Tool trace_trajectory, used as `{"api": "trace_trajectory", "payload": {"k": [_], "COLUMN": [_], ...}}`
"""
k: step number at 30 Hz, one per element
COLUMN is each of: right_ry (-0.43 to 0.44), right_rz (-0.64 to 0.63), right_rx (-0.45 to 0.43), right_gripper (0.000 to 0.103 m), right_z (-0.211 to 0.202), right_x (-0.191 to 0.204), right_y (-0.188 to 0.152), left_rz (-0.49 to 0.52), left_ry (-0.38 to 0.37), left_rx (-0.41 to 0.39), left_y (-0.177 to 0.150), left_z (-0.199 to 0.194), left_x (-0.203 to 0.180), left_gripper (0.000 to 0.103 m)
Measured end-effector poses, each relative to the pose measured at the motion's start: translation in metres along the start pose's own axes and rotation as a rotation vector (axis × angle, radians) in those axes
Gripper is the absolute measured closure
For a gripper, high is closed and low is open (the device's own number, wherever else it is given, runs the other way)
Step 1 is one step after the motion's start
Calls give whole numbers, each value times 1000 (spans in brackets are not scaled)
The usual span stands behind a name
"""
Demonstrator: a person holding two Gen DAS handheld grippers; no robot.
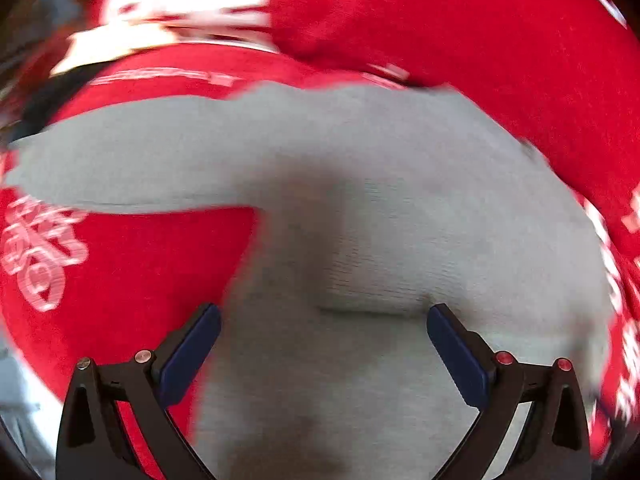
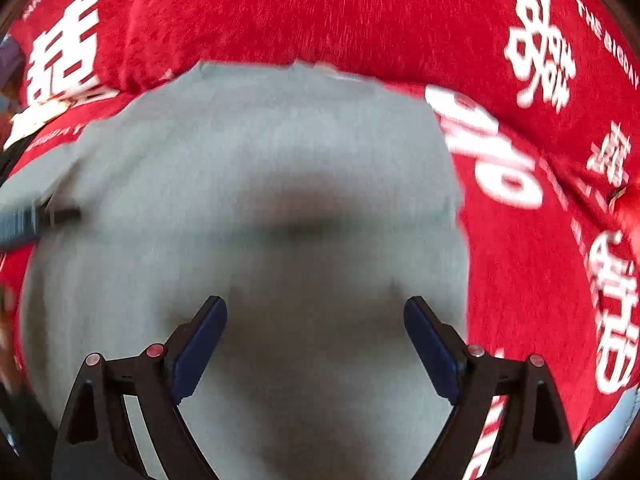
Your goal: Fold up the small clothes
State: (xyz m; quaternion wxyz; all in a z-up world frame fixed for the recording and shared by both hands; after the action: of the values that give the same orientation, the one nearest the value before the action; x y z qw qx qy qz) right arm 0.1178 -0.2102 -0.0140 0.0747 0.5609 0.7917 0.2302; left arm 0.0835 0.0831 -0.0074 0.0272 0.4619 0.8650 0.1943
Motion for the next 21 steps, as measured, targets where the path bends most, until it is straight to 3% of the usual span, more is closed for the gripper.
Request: {"api": "trace_trajectory", "payload": {"k": [1,3,5,6,8,10,15,19,21], "right_ry": [4,-28,-39,-35,-22,-19,-38,-86,-71], "right_rz": [6,-24,-19,-4,10,-9,0,-34,-65], "right_rx": [32,-52,-57,-44,-32,-22,38,-33,12], "right_gripper": [10,5,3,2,1,1,1,1,1], "right_z": [5,-1,3,5,5,4,-4,-10,5], "right_x": [1,3,1,-2,-7,-8,-9,2,11], "right_y": [-14,-25,-28,-27,-27,-25,-17,20,29], "left_rz": [-20,-33,11,48,157,139,79,67,123], "left_ry": [7,-20,-14,14,153,144,145,14,-12], "left_rx": [-5,15,15,9,-13,-54,-42,3,4], "left_y": [5,14,17,21,29,30,36,14,-5], "left_z": [-1,1,-1,2,22,19,10,-1,-7], "left_x": [2,-7,-28,-38,-54,-47,-9,-11,-21], "left_gripper": [0,0,0,0,0,0,0,0,0]}}
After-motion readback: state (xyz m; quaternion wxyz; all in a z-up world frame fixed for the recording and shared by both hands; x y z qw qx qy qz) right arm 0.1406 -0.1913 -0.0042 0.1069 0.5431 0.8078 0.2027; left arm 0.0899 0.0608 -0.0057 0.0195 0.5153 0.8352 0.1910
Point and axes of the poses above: each gripper's, at about its wrist camera, not at the fingertips, and z roughly the way its jaws point, x to its left, y to its top, the point moved 4 cm from there along z, roughly the way its jaws point, and after that the axes turned 14 degrees about y, right-handed, at the moved point
